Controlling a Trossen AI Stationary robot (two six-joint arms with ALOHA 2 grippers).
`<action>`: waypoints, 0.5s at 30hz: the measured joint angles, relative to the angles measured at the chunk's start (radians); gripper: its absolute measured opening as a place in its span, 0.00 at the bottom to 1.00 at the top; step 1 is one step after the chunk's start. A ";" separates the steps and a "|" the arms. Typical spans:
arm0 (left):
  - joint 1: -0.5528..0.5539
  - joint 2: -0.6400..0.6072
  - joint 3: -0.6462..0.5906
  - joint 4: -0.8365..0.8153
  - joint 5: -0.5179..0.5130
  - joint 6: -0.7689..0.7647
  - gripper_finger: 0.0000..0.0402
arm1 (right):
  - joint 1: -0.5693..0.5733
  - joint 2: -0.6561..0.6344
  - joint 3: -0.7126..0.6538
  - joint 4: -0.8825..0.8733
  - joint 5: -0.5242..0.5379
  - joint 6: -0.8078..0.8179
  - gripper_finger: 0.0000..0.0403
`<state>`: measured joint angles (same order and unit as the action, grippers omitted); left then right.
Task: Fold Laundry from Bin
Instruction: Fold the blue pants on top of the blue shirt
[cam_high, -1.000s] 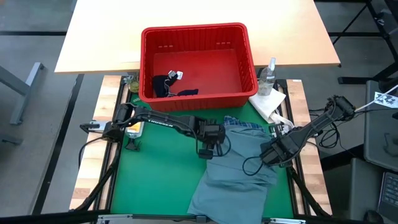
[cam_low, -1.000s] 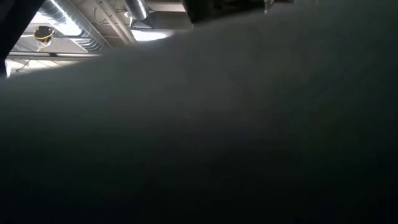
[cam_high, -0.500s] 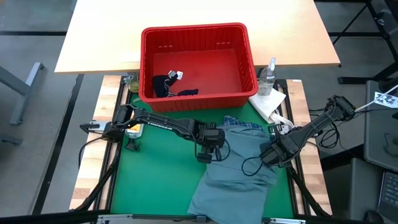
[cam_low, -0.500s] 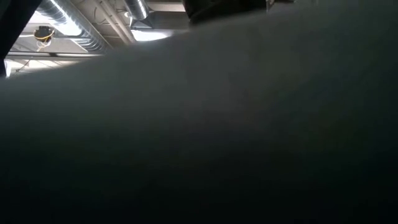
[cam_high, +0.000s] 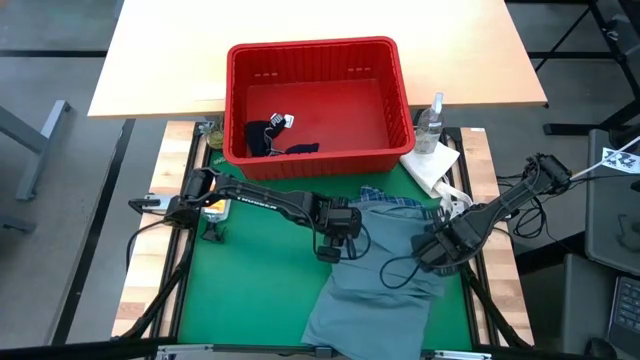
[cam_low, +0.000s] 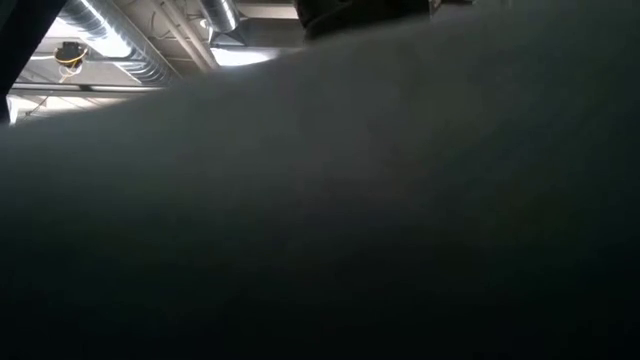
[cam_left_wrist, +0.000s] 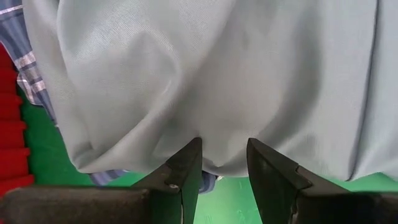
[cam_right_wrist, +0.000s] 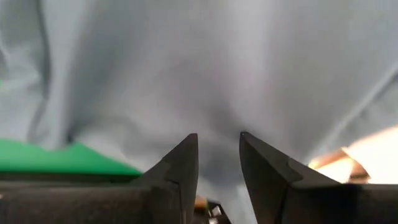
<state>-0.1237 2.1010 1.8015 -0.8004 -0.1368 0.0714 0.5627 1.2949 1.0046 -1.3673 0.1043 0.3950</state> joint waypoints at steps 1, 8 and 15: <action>-0.001 0.000 0.000 0.002 0.000 -0.007 0.30 | 0.000 0.000 0.000 0.020 0.000 0.000 0.29; -0.004 0.000 0.000 0.002 0.000 -0.009 0.30 | 0.000 0.000 0.000 0.169 0.000 0.000 0.29; -0.010 0.000 0.000 0.002 0.000 -0.004 0.30 | 0.000 0.000 0.000 0.315 0.000 0.000 0.29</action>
<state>-0.1336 2.1010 1.8015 -0.7986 -0.1371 0.0676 0.5628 1.2949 1.0046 -1.0519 0.1046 0.3954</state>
